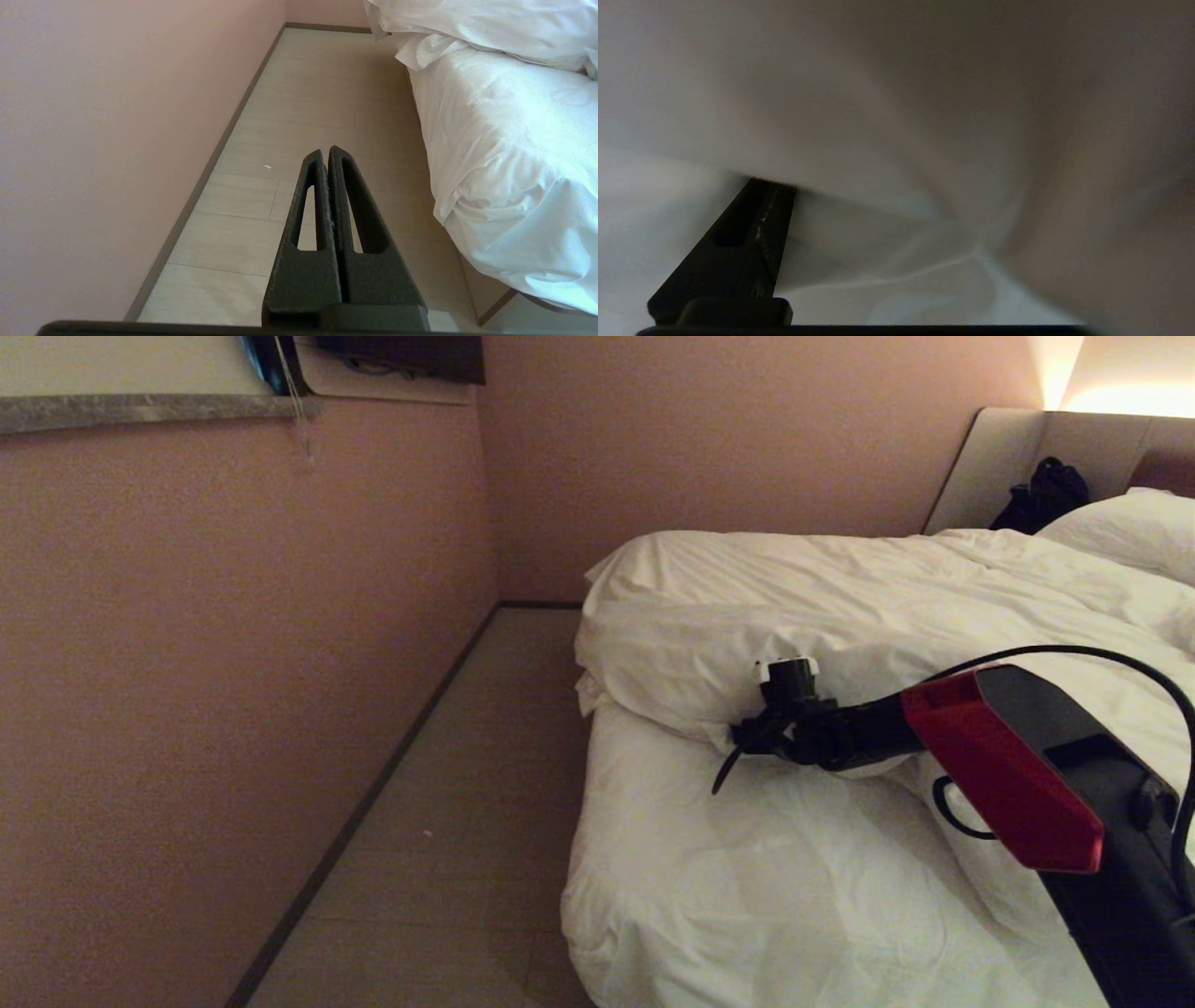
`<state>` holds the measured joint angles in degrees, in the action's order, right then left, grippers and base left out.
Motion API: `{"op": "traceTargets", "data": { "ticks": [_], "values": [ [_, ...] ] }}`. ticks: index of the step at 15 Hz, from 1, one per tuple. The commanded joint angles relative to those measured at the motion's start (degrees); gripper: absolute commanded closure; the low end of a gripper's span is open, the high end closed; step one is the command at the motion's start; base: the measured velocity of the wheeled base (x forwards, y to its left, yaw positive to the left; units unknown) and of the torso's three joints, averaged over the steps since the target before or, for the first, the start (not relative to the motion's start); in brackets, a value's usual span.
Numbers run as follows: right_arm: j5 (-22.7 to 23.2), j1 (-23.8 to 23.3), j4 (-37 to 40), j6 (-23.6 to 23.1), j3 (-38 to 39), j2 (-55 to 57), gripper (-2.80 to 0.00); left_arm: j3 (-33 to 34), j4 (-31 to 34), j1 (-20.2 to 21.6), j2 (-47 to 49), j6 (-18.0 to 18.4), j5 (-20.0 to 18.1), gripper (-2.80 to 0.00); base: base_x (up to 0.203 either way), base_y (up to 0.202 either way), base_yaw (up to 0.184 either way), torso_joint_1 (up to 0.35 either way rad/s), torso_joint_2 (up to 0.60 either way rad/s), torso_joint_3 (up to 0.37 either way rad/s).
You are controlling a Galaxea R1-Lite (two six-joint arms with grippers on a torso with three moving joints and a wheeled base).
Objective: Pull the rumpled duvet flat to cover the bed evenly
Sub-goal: Flatten the corners of the folded blanket
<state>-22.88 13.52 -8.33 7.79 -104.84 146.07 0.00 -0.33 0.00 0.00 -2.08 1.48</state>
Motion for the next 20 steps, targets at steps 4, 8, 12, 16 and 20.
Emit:
{"op": "traceTargets", "data": {
  "ticks": [4, 8, 12, 16, 20],
  "values": [
    [-1.07, -0.94, 4.36, 0.03, -4.82, 4.49, -2.8, 0.0, -0.02, 0.0, 0.0, -0.02, 0.02, 0.0, 0.0, 0.0, 0.0, 0.0, 0.0, 0.0],
    [-1.02, -0.95, 4.41, 0.7, -4.66, 3.51, 0.0, 0.0, -0.02, 0.0, 0.0, -0.02, 0.02, 0.0, 0.0, 0.0, 0.0, 0.0, 0.0, 0.0],
    [-0.07, -0.86, 7.44, 3.92, -4.59, -0.94, 0.0, 0.0, -0.02, 0.0, 0.0, -0.02, 0.02, 0.0, 0.0, 0.0, 0.0, 0.0, 0.0, 0.0],
    [6.51, -0.86, 12.67, 8.9, -4.77, -7.84, 0.0, 0.0, -0.02, 0.0, 0.0, -0.02, 0.02, 0.0, 0.0, 0.0, 0.0, 0.0, 0.0, 0.0],
    [13.58, -0.14, 18.4, 13.83, -4.85, -14.87, 0.0, 0.0, -0.02, 0.0, 0.0, -0.02, 0.02, 0.0, 0.0, 0.0, 0.0, 0.0, 0.0, 0.0]
  ]
}}
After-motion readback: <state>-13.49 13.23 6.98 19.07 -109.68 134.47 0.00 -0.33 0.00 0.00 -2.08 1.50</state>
